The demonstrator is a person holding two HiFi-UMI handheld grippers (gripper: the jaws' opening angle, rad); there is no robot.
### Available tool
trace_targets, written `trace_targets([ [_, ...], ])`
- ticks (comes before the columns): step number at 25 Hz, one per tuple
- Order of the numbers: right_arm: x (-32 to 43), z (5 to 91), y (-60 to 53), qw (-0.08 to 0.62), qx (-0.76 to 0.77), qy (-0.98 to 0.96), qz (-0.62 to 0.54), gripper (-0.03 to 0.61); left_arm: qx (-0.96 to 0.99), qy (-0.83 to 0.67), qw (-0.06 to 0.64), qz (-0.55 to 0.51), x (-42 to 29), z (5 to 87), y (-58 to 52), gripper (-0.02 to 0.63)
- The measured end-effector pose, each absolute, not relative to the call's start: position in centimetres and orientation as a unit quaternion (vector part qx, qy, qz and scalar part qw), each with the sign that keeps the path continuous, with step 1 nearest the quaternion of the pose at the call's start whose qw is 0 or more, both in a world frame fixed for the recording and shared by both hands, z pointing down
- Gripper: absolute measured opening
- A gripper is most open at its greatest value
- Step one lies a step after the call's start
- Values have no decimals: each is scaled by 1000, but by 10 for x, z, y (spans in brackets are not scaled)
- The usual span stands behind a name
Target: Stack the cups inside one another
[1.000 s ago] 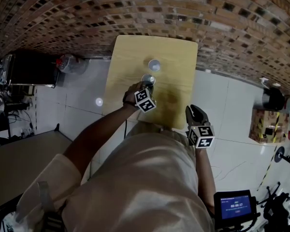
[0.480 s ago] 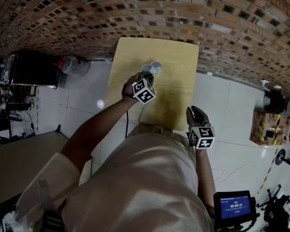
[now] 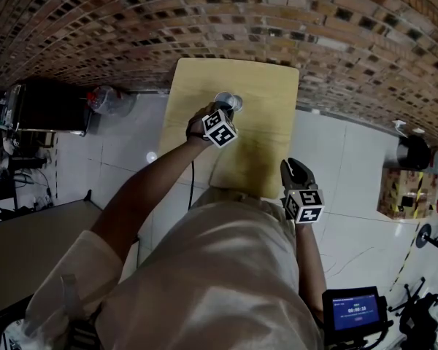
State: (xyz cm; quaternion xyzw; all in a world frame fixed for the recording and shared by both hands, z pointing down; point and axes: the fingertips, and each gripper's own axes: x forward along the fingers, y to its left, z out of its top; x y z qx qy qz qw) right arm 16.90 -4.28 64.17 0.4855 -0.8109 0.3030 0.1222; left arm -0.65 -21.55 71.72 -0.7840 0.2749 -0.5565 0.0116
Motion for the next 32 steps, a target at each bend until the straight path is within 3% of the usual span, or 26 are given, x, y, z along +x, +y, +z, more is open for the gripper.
trace_targets([
  [32,170,654,-75,134,489,-800,319,67,-781,197,4,-593,4,765,-229,46],
])
